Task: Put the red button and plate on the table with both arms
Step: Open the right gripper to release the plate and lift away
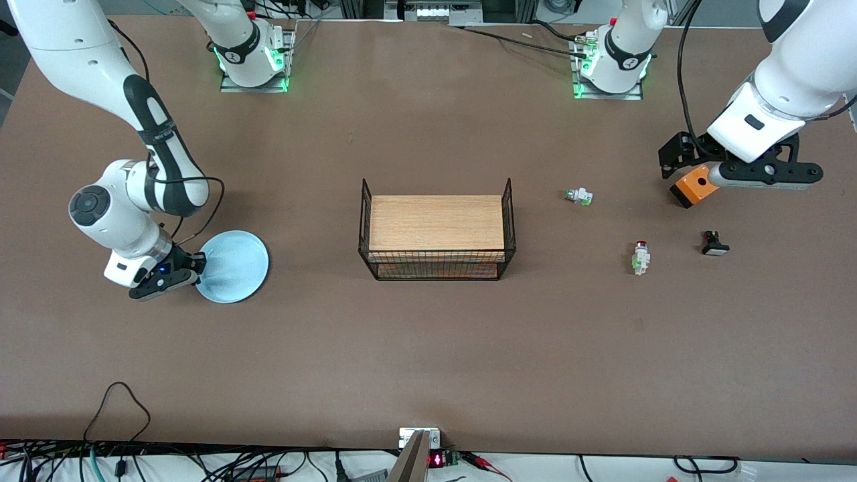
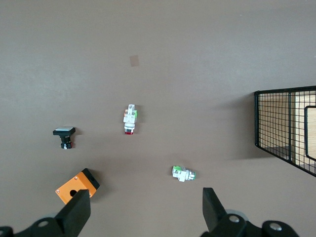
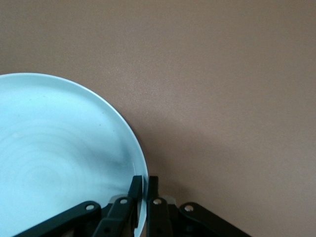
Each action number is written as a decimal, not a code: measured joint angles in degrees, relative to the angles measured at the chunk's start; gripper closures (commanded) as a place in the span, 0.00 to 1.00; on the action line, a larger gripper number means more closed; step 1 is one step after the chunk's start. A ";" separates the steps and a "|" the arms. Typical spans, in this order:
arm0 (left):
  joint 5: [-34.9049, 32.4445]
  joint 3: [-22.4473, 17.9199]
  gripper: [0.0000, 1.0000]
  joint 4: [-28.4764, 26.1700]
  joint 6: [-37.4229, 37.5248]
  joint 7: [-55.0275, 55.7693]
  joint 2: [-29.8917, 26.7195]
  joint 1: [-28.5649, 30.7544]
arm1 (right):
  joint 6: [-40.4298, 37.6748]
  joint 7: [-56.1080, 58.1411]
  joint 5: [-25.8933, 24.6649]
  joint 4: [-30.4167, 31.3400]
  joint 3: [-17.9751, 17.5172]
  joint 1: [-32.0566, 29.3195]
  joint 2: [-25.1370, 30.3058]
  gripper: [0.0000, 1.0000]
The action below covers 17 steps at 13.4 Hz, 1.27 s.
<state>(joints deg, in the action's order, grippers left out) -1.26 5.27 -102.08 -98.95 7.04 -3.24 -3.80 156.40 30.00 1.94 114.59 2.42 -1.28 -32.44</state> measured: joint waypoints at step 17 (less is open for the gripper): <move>0.00 -0.01 0.00 0.00 0.01 0.00 0.02 0.06 | -6.31 8.15 0.09 0.19 -0.93 0.28 4.06 0.00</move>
<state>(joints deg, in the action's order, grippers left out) -1.26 5.26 -102.07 -98.94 7.04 -3.22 -3.74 150.10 38.15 2.02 114.78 1.49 -1.00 -28.38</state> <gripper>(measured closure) 0.000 0.000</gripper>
